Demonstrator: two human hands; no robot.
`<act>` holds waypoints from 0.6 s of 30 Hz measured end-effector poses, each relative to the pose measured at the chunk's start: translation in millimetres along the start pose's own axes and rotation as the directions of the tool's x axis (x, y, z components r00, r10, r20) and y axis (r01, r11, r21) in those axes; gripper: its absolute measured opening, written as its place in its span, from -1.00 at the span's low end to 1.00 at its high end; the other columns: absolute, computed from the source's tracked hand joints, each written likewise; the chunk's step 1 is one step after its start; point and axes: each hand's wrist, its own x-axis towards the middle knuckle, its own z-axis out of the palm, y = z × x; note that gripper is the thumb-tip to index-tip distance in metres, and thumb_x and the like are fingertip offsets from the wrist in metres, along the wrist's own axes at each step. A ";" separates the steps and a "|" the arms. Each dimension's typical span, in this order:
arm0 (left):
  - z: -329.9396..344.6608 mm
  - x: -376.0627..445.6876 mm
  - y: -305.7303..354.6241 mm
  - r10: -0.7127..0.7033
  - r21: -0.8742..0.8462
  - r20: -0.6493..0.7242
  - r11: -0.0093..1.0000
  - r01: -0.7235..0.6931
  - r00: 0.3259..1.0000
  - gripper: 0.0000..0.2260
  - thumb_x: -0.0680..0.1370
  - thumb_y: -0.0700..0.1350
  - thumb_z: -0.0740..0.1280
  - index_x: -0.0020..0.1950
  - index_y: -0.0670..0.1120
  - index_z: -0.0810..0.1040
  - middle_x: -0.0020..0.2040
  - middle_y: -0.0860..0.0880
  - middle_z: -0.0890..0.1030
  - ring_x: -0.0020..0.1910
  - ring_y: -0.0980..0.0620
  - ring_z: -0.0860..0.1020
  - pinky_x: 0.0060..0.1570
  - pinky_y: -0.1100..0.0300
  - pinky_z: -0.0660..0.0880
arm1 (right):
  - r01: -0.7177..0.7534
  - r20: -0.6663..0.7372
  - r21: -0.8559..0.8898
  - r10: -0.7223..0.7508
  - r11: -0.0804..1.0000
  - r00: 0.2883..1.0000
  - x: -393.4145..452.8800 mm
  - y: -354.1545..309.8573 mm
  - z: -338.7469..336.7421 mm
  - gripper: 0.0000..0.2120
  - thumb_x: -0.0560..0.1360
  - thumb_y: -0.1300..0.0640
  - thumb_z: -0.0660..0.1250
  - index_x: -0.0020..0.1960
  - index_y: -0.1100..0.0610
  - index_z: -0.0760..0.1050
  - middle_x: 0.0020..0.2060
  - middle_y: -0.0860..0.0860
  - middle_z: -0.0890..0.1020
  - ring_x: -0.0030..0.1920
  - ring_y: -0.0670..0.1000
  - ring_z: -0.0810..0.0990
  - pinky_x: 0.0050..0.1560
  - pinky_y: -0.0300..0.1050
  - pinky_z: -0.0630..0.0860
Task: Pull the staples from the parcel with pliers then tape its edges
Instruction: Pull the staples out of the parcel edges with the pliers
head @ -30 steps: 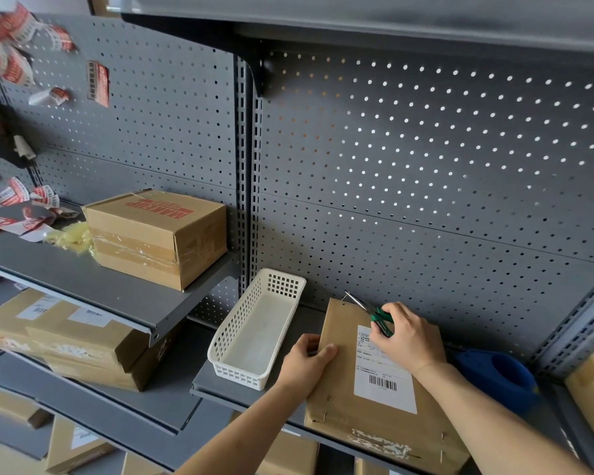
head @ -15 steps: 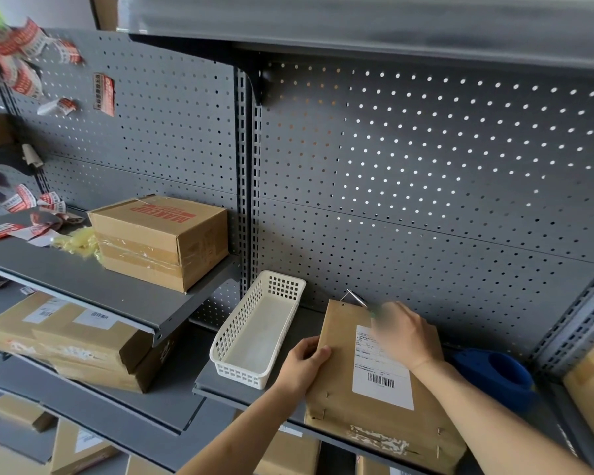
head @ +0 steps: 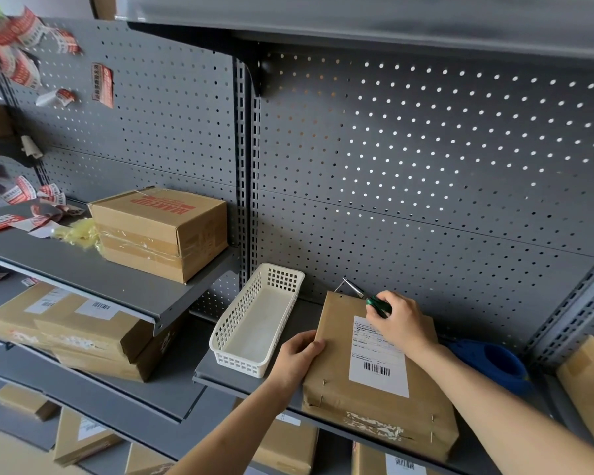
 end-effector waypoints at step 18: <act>6.2 11.2 5.1 -0.037 0.089 -0.036 0.995 0.040 0.999 -0.58 0.45 0.13 0.41 0.25 -0.01 0.59 0.08 -0.04 0.73 0.03 0.00 0.72 0.12 0.02 0.66 | 0.077 0.219 -0.017 -0.071 0.997 0.973 49.3 -78.7 27.3 -0.75 0.53 -0.11 0.42 0.00 0.08 0.64 -0.16 -0.03 0.67 -0.15 0.03 0.61 -0.20 -0.13 0.51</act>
